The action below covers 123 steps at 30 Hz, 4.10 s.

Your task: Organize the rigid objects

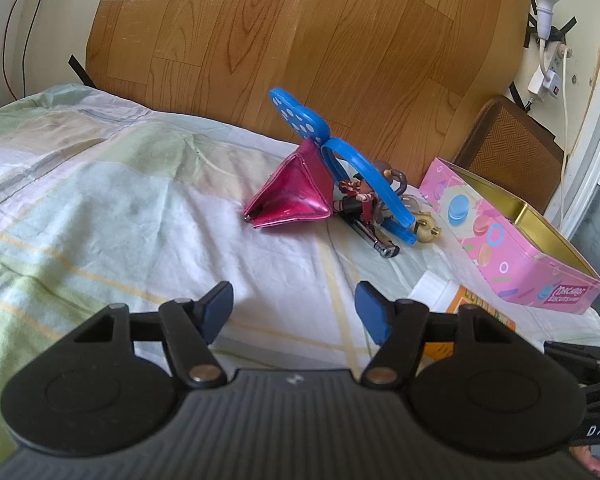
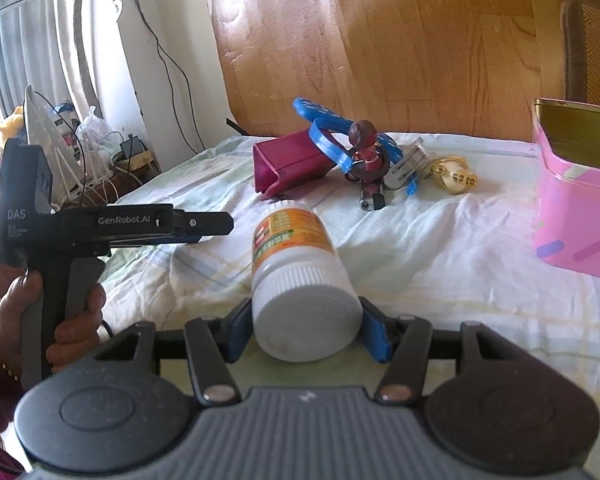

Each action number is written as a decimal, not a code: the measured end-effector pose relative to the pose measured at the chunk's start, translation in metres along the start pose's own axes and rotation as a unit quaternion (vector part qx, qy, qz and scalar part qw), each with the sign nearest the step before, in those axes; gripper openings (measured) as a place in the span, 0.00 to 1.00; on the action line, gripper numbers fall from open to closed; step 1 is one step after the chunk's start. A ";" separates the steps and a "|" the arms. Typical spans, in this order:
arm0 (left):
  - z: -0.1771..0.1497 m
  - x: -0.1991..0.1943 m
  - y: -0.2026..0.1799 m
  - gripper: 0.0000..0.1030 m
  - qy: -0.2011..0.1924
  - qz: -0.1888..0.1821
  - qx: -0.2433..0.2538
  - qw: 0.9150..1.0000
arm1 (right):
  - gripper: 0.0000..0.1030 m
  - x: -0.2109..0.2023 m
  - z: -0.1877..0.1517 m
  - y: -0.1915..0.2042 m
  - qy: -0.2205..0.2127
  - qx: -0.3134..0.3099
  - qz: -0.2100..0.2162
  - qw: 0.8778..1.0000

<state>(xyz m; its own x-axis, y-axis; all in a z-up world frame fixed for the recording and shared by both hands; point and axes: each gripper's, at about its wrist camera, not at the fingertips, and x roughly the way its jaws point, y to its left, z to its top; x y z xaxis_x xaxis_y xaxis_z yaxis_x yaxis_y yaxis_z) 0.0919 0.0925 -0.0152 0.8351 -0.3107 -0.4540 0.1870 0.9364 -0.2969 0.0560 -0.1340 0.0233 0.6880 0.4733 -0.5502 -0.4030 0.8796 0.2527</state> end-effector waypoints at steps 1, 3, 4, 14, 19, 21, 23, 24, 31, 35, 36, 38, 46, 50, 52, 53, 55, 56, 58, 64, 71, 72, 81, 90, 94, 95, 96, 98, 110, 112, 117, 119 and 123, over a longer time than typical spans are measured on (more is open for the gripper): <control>0.000 0.000 0.000 0.67 0.000 0.000 0.000 1.000 | 0.53 0.000 0.000 -0.001 0.000 0.002 0.000 1.000; 0.000 0.000 0.000 0.67 0.000 0.000 0.000 1.000 | 0.53 0.000 0.000 -0.001 -0.001 0.005 -0.003 1.000; 0.000 0.000 0.000 0.67 -0.001 0.000 0.000 1.000 | 0.53 -0.001 0.000 -0.002 -0.002 0.008 -0.005 1.000; 0.000 0.000 0.000 0.67 -0.001 -0.001 -0.001 1.000 | 0.53 -0.003 0.000 -0.007 -0.010 0.027 -0.013 1.000; 0.000 0.000 -0.001 0.67 -0.002 -0.001 -0.001 1.000 | 0.53 -0.003 0.000 -0.007 -0.011 0.028 -0.013 0.999; 0.000 -0.001 -0.001 0.67 -0.002 -0.001 -0.001 1.000 | 0.53 -0.003 0.000 -0.007 -0.011 0.026 -0.012 1.000; 0.000 -0.001 -0.001 0.67 -0.002 -0.001 -0.001 1.000 | 0.50 -0.004 0.000 -0.006 -0.013 0.021 -0.007 1.000; 0.000 -0.001 -0.001 0.67 -0.002 -0.001 -0.001 1.000 | 0.50 -0.004 0.000 -0.005 -0.014 0.018 -0.007 1.000; 0.000 -0.001 -0.001 0.67 -0.002 0.000 -0.001 1.000 | 0.50 -0.005 0.000 -0.003 -0.010 0.014 -0.004 1.000; 0.001 0.000 -0.002 0.67 0.000 -0.002 0.000 1.000 | 0.50 -0.015 -0.004 -0.004 0.002 0.008 0.007 1.000; 0.001 0.000 -0.002 0.67 0.000 -0.003 0.001 1.000 | 0.50 -0.019 -0.007 -0.003 0.005 0.003 0.008 1.000; 0.000 -0.001 -0.002 0.67 -0.001 -0.012 0.003 1.000 | 0.50 -0.027 -0.012 -0.004 0.012 -0.005 0.006 1.000; 0.001 -0.010 -0.022 0.67 0.012 -0.127 0.017 0.992 | 0.58 -0.077 -0.027 -0.030 -0.007 0.005 -0.091 0.996; 0.002 -0.002 -0.053 0.71 0.042 -0.192 0.030 0.980 | 0.58 -0.087 -0.029 -0.033 -0.014 0.001 -0.099 0.995; 0.002 0.005 -0.068 0.72 0.052 -0.202 0.045 0.977 | 0.58 -0.086 -0.030 -0.031 -0.013 -0.008 -0.095 0.995; 0.002 0.009 -0.076 0.72 0.059 -0.208 0.053 0.975 | 0.58 -0.084 -0.030 -0.029 -0.012 -0.012 -0.093 0.996; 0.002 0.018 -0.087 0.72 0.070 -0.217 0.062 0.972 | 0.58 -0.080 -0.030 -0.026 -0.010 -0.021 -0.092 0.996; 0.002 0.023 -0.093 0.72 0.077 -0.220 0.068 0.970 | 0.59 -0.077 -0.028 -0.026 -0.009 -0.025 -0.089 0.996; -0.002 0.032 -0.102 0.70 0.094 -0.224 0.077 0.967 | 0.58 -0.071 -0.024 -0.023 -0.005 -0.032 -0.084 0.996; 0.012 0.035 -0.119 0.62 0.079 -0.243 0.083 0.963 | 0.57 -0.068 -0.011 -0.023 -0.024 -0.049 -0.090 0.994; 0.073 0.060 -0.191 0.63 0.027 -0.268 0.134 0.954 | 0.57 -0.094 0.036 -0.053 -0.105 -0.063 -0.168 0.978; 0.078 0.070 -0.203 0.63 0.022 -0.269 0.139 0.953 | 0.57 -0.094 0.042 -0.060 -0.107 -0.061 -0.179 0.976; 0.089 0.150 -0.257 0.65 0.035 -0.207 0.133 0.969 | 0.58 -0.061 0.077 -0.139 -0.063 -0.003 -0.245 0.967; 0.073 0.091 -0.207 0.65 -0.010 -0.202 0.123 0.972 | 0.58 -0.067 0.064 -0.134 -0.108 0.029 -0.262 0.959; 0.049 0.047 -0.157 0.65 -0.024 -0.187 0.136 0.973 | 0.58 -0.078 0.056 -0.111 -0.140 0.043 -0.243 0.959; 0.041 0.037 -0.140 0.66 -0.025 -0.172 0.135 0.976 | 0.57 -0.079 0.056 -0.105 -0.146 0.044 -0.234 0.960; 0.035 0.030 -0.124 0.66 -0.025 -0.153 0.133 0.979 | 0.57 -0.078 0.055 -0.096 -0.152 0.041 -0.223 0.962; 0.026 0.021 -0.092 0.66 -0.023 -0.109 0.124 0.986 | 0.56 -0.071 0.058 -0.079 -0.149 0.028 -0.198 0.968; 0.024 0.017 0.015 0.66 -0.052 0.010 0.026 0.998 | 0.41 0.032 0.100 0.012 -0.074 -0.082 -0.108 0.988; 0.024 0.018 0.012 0.66 -0.053 0.001 0.036 0.998 | 0.41 0.043 0.109 0.022 -0.070 -0.102 -0.109 0.986; 0.021 0.018 0.010 0.66 -0.063 0.000 0.041 0.997 | 0.39 0.065 0.128 0.040 -0.057 -0.109 -0.083 0.989; 0.021 0.018 0.012 0.66 -0.064 0.005 0.036 0.997 | 0.39 0.071 0.128 0.046 -0.040 -0.090 -0.050 0.994; 0.020 0.012 0.015 0.66 -0.075 0.025 0.021 0.997 | 0.40 0.093 0.122 0.057 -0.004 -0.061 -0.027 0.998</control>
<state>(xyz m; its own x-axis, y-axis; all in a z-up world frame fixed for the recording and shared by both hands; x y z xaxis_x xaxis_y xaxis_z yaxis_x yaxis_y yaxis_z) 0.1150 0.1064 -0.0083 0.9114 -0.2389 -0.3349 0.1625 0.9570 -0.2405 0.1704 -0.0343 0.0834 0.7156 0.4266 -0.5532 -0.4357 0.8915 0.1239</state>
